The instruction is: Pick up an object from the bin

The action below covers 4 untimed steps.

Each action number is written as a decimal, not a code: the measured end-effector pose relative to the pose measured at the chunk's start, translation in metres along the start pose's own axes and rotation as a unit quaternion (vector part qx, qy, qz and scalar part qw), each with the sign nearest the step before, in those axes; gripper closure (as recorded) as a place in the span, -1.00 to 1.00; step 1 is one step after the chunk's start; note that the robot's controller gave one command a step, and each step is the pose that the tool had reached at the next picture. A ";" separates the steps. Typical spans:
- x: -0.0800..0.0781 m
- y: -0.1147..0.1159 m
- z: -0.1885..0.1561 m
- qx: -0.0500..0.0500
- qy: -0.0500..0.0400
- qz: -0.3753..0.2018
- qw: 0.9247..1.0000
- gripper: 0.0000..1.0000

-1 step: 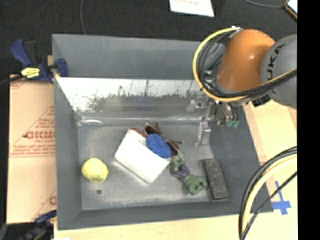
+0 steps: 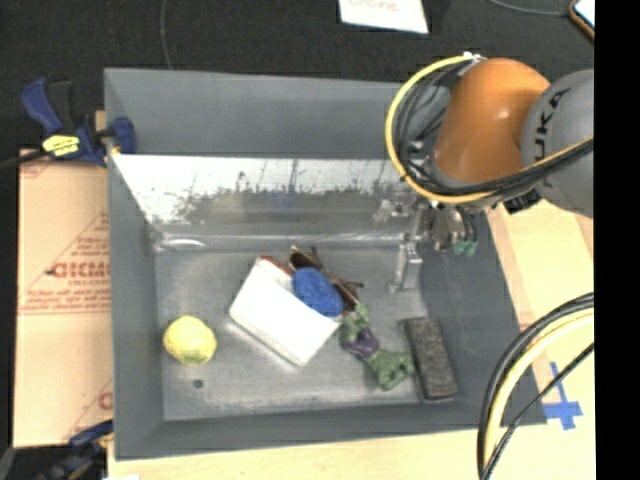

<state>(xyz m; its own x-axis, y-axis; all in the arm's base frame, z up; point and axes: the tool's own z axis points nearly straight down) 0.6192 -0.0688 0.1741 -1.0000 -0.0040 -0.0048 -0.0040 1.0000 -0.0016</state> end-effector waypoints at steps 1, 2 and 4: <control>-0.038 -0.013 -0.065 0.002 -0.006 -0.124 0.992 -1.00; 0.025 0.019 0.042 0.000 -0.002 0.034 0.999 -1.00; 0.113 0.019 0.099 -0.001 -0.003 0.099 0.995 -1.00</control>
Offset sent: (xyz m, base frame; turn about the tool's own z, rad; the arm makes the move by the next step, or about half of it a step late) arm -0.0414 0.0291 -0.0665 0.1032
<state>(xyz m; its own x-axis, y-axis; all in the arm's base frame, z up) 0.5066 -0.0504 0.0744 -0.9810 0.1936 -0.0102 0.1936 0.9811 0.0026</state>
